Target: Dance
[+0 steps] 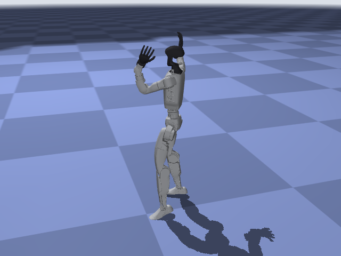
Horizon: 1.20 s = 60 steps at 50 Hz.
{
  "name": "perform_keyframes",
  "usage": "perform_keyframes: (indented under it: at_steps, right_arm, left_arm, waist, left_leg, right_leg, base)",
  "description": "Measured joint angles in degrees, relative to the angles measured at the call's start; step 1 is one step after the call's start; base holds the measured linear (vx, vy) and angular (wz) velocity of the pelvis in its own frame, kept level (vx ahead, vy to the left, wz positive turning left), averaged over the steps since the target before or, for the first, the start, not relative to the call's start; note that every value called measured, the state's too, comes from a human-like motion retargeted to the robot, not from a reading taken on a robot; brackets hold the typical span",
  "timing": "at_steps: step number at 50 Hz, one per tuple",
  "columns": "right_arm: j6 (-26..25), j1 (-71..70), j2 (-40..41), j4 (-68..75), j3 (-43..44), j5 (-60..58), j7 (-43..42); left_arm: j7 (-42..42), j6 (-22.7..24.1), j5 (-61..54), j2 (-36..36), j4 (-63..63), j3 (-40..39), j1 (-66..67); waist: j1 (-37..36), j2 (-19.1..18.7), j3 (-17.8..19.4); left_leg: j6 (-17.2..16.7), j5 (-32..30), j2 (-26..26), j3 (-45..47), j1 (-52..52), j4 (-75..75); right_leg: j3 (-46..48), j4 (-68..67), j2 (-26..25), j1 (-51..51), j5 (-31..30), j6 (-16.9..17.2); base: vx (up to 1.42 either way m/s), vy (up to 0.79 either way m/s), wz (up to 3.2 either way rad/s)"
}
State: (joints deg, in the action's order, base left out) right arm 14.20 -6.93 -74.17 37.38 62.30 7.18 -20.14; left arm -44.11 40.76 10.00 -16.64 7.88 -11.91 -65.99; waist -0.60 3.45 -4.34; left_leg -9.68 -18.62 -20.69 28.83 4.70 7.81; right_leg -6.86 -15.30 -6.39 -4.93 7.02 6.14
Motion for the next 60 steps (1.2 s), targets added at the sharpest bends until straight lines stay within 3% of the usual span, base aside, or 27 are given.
perform_keyframes:
  at_steps: [5,9,15,17,20,22,27,32,39,48,52,55,60]
  right_arm:
    - [16.54,-10.28,3.07,-10.13,-11.56,4.46,-20.59]
    - [19.72,-15.65,3.8,-16.18,-17.66,4.0,-24.02]
    - [19.76,-19.07,0.71,-19.81,-22.75,-0.11,-28.16]
    - [19.26,-18.69,-0.6,-20.31,-22.97,-1.74,-29.09]
    - [18.82,-17.37,-2.34,-21.02,-22.93,-4.51,-29.61]
    - [18.27,-16.57,-3.24,-21.94,-22.94,-6.2,-30.06]
    - [18.12,-15.55,-4.5,-24.68,-24.44,-9.17,-31.3]
    - [18.06,-14.39,-5.15,-27.16,-26.05,-11.18,-31.8]
    - [17.49,-14.01,-6.08,-28.35,-27.76,-13.99,-33.57]
    - [16.62,-14.88,-6.95,-26.66,-26.74,-16.34,-34.94]
    - [15.13,-12.93,-4.84,-27.54,-22.91,-20.52,-34.76]
    - [13.2,-9.59,-0.33,-29.25,-17.07,-26.65,-36.15]
    - [11.92,-3.48,13.07,-31.6,-7.82,-35.58,-47.7]
  left_arm:
    - [0.86,-0.15,5.46,5.9,10.69,6.27,4.49]
    - [-3.03,1.64,11.78,10.73,16.49,10.79,9.35]
    - [-15.82,1.86,23.63,14.47,18.84,19.18,17.89]
    - [-17.23,1.99,24.7,15.29,17.94,21.73,20.62]
    - [-17.78,1.89,27.22,18.51,16.17,25.37,24.53]
    - [-18.13,2.82,26.33,19.1,14.29,27.35,26.54]
    - [-15.62,4.45,25.87,19.19,11.45,33.18,29.87]
    - [-13.73,5.39,27.57,17.56,10.61,35.71,31.14]
    - [-13.4,4.38,28.88,16.67,10.26,36.3,29.46]
    - [-15.8,2.53,28.56,17.47,6.11,39.04,25.03]
    - [-10.73,4.66,25.71,18.72,0.05,43.91,25.56]
    - [-3.76,9.33,26.4,18.24,-5.08,45.58,26.6]
    - [10.17,16.43,27.46,16.55,-13.08,46.75,27.31]
  waist:
    - [3.39,1.21,0.01]
    - [6.29,1.41,0.04]
    - [9.86,2.34,0.15]
    - [10.05,3.08,0.35]
    - [10.11,4.28,0.08]
    - [10.37,4.11,-0.12]
    - [11.3,3.42,-0.32]
    - [11.55,3.37,-1.04]
    - [12.15,4.24,-1.14]
    - [13.8,3.77,-0.82]
    - [14.59,2.31,-0.71]
    - [13.79,1.08,-0.76]
    - [11.4,-2.38,-0.62]
  left_leg:
    - [-0.76,-2.91,-1.46,-1.73,1.98,0.92]
    - [-1.69,-3.98,-2.19,-5.07,5.14,2.8]
    - [-3.56,-7.39,-3.06,-13.77,13.56,9.73]
    - [-1.96,-7.98,-2.88,-15.62,15.55,11.46]
    - [0.9,-3.06,-2.33,-17.32,18.15,13.99]
    - [1.59,-3.22,-3.41,-14.49,18.38,13.78]
    - [-1.52,-7.99,-3.86,-8.02,15.45,10.19]
    - [2.55,-4.98,-3.48,-0.46,11.84,7.23]
    - [0.44,-5.57,-3.26,-2.07,11.52,7.86]
    - [1.56,-3.57,-3.36,-5.78,15.47,12.83]
    - [3.25,-0.96,-1.63,-16.84,21.92,19.15]
    - [5.23,4.29,1.27,-26.31,26.32,24.3]
    - [2.65,18.22,3.98,-35.99,31.81,33.21]
  right_leg:
    - [0.62,-0.17,-0.09,-0.11,0.35,0.0]
    - [1.56,-0.95,-1.1,-1.31,1.24,-0.08]
    - [3.89,-1.29,-1.77,-2.78,1.96,0.25]
    - [4.1,-1.3,-1.63,-2.99,1.96,0.13]
    - [3.93,-1.27,-1.24,-3.25,1.93,0.09]
    - [4.17,-0.84,-1.44,-3.22,1.74,0.05]
    - [4.19,0.42,-1.73,-2.43,1.04,0.42]
    - [3.14,1.57,-1.07,-1.52,0.51,0.23]
    - [2.44,2.35,-0.24,-0.52,-0.2,0.07]
    - [3.46,1.88,-0.55,-1.29,-0.3,0.39]
    - [3.38,0.47,-0.8,-2.59,-0.21,2.38]
    - [2.8,-2.13,-0.51,-4.55,0.14,4.54]
    - [1.43,-9.4,-1.35,-10.03,2.42,6.0]
  base:
    - [-0.13,-0.1,0.23]
    - [-0.17,-0.11,0.34]
    - [-0.15,-0.12,0.4]
    - [-0.1,-0.12,0.18]
    - [-0.03,-0.08,0.07]
    - [0.0,0.0,0.0]
    - [0.0,0.0,0.0]
    - [0.09,0.03,-0.12]
    - [0.02,0.0,-0.06]
    - [0.0,0.0,0.02]
    - [0.01,0.02,-0.04]
    - [0.05,0.11,-0.36]
    - [0.01,0.22,-0.57]
